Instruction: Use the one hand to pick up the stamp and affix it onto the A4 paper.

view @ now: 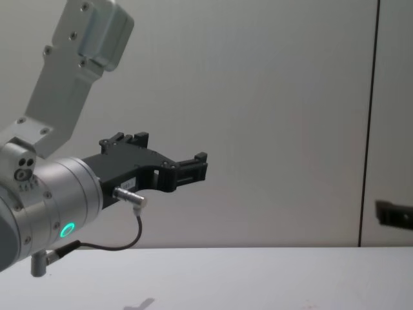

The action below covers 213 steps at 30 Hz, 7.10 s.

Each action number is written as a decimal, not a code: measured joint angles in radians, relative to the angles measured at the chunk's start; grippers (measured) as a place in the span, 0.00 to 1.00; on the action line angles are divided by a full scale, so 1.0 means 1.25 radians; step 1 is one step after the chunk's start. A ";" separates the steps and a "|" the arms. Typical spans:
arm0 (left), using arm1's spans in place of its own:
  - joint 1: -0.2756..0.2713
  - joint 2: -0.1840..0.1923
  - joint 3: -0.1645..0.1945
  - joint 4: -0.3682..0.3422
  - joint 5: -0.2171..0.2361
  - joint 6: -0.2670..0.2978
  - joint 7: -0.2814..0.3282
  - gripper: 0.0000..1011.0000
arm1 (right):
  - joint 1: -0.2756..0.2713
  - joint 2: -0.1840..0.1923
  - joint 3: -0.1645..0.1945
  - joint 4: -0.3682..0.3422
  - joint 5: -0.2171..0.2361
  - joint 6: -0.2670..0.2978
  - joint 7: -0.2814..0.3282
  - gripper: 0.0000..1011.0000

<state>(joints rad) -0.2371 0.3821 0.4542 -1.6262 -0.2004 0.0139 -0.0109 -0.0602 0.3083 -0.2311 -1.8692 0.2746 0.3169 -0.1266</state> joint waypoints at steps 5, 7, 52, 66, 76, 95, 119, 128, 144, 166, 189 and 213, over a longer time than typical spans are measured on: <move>0.000 0.000 0.000 0.000 0.000 0.000 0.000 0.99 | -0.017 0.010 0.013 -0.013 0.013 0.053 -0.025 0.99; 0.000 0.000 0.000 0.000 0.000 0.000 0.000 0.99 | -0.022 0.013 0.016 -0.015 0.016 0.063 -0.029 0.99; 0.000 0.000 0.000 0.000 0.000 0.000 0.000 0.99 | -0.049 0.027 0.055 0.068 0.062 0.176 0.020 0.48; 0.000 0.000 0.000 0.000 0.000 0.000 0.000 0.99 | -0.046 0.020 0.054 0.083 0.048 0.166 0.037 0.22; 0.000 0.000 0.000 0.000 0.000 0.000 0.000 0.99 | -0.049 0.016 0.060 0.089 0.056 0.177 0.032 0.22; 0.000 0.000 0.000 0.000 0.000 0.000 0.000 0.99 | -0.050 0.007 0.080 0.106 0.108 0.177 0.034 0.22; 0.000 0.000 0.000 0.000 0.000 0.000 0.000 0.99 | -0.016 0.008 0.071 -0.030 0.058 0.165 0.095 0.22; 0.000 0.000 0.000 0.000 0.000 0.000 0.000 0.99 | 0.000 -0.011 0.047 -0.050 0.037 0.215 0.125 0.22; 0.000 0.000 0.000 0.000 0.000 0.000 0.000 0.99 | -0.010 -0.028 0.016 -0.063 0.014 0.312 0.148 0.22; 0.000 0.000 0.000 0.000 0.000 0.000 0.000 0.99 | -0.040 -0.015 -0.001 -0.028 -0.026 0.328 0.189 0.22; 0.000 0.000 0.000 0.000 0.000 0.000 0.000 0.99 | -0.025 -0.027 -0.035 0.046 -0.124 0.301 0.233 0.22; 0.000 0.000 0.000 0.000 0.000 0.000 0.000 0.99 | -0.018 -0.039 -0.043 0.070 -0.150 0.305 0.252 0.22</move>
<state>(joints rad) -0.2371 0.3821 0.4542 -1.6262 -0.2004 0.0139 -0.0109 -0.0829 0.2596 -0.2846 -1.7817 0.0865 0.6987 0.1883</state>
